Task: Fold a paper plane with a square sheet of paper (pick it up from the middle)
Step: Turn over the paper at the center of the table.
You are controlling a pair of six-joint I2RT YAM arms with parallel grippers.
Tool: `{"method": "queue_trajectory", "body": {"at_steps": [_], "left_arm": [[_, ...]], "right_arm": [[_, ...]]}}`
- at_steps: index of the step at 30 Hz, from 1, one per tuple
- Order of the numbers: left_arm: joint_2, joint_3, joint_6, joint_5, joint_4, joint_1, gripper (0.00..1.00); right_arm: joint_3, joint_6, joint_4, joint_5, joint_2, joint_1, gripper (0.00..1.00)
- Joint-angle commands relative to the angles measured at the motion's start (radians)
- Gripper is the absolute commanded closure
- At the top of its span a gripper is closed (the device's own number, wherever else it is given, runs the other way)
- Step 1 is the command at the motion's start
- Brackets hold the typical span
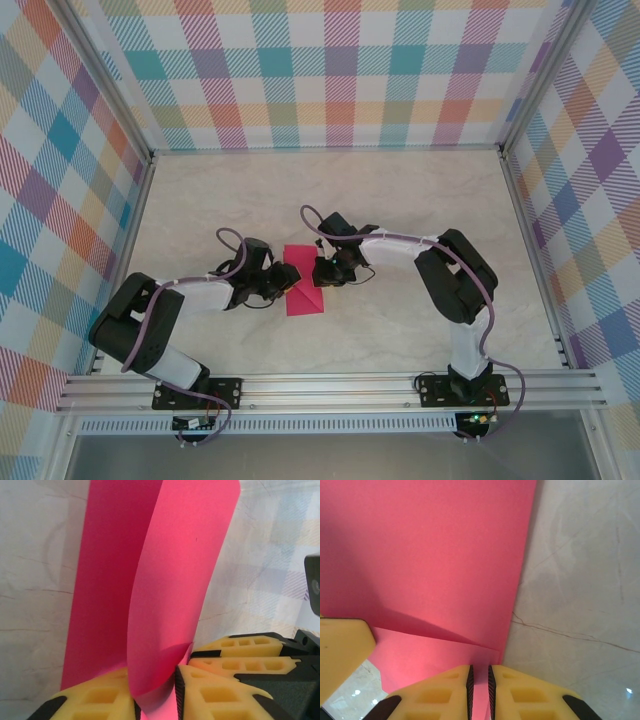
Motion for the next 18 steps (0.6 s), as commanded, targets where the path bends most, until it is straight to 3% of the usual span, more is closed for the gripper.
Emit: {"method": "queue_trajectory", "body": {"at_steps": [1, 5, 9, 12, 18], "left_arm": [[0.007, 0.029, 0.029, 0.006, 0.033, -0.013, 0.82], [-0.022, 0.024, 0.059, -0.029, 0.025, -0.013, 0.91], [-0.094, 0.058, 0.123, -0.077, -0.100, -0.013, 0.96], [-0.190, 0.111, 0.195, -0.151, -0.290, -0.014, 0.96], [-0.310, 0.337, 0.349, -0.441, -0.824, -0.028, 0.96]], "right_arm": [[-0.013, 0.017, 0.014, -0.031, -0.007, -0.014, 0.82], [-0.056, 0.033, 0.049, -0.032, -0.104, -0.036, 0.78], [-0.116, 0.049, 0.063, 0.035, -0.251, -0.069, 0.63], [-0.154, 0.050, 0.043, 0.125, -0.345, -0.091, 0.53], [-0.216, 0.063, 0.003, 0.263, -0.466, -0.144, 0.31]]}}
